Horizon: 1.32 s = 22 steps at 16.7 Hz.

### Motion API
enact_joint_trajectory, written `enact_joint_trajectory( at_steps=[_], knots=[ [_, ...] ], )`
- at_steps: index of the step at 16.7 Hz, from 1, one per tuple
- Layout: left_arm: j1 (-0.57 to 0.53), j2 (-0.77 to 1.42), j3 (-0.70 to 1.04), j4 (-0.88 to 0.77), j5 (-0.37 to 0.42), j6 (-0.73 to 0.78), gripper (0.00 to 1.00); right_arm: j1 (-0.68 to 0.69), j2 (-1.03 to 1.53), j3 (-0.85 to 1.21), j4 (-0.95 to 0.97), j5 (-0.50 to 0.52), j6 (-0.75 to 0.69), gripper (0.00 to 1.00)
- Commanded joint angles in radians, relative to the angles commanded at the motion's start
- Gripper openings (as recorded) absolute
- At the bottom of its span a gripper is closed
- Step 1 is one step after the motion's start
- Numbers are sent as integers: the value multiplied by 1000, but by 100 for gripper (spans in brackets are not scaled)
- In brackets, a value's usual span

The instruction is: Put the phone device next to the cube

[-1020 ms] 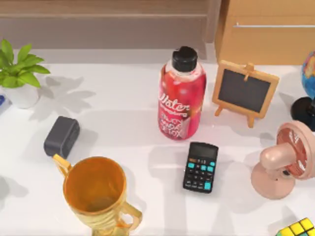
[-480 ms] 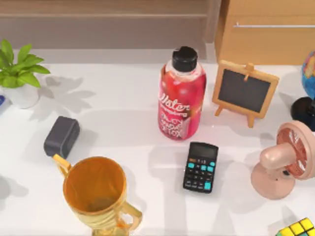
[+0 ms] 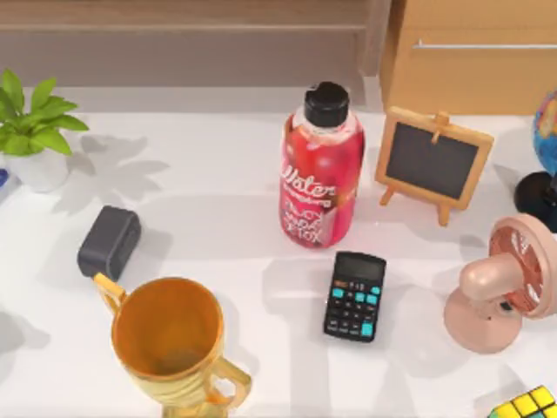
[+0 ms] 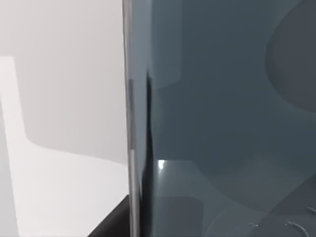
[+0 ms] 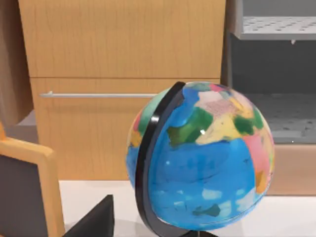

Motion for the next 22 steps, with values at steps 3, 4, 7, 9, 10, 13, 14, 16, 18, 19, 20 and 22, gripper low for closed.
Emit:
enact_joint_trajectory(
  at_steps=[3,4,7,9,10,13,14,16,18,19,20,22],
  knots=[
    [-6,-16,21,5,-5,-8,0,0,0,0,0,0,0,100],
    [-13,-30,41,12,-12,-16,0,0,0,0,0,0,0,100],
    [-56,-87,121,36,-43,-51,0,0,0,0,0,0,0,100],
    [-101,-138,185,51,-74,-80,0,0,0,0,0,0,0,100],
    [-127,-166,219,58,-91,-95,0,0,0,0,0,0,0,100],
    [-218,-243,314,70,-145,-142,0,0,0,0,0,0,0,100],
    [-252,-264,343,70,-161,-161,0,0,0,0,0,0,0,100],
    [-329,-292,392,65,-190,-206,0,0,0,0,0,0,0,100],
    [-419,-307,434,48,-209,-268,0,0,0,0,0,0,0,100],
    [-469,-309,452,35,-214,-306,0,0,0,0,0,0,0,100],
    [-524,-310,469,20,-216,-350,0,0,0,0,0,0,0,100],
    [-645,-305,500,-17,-210,-455,0,0,0,0,0,0,0,100]
  ],
)
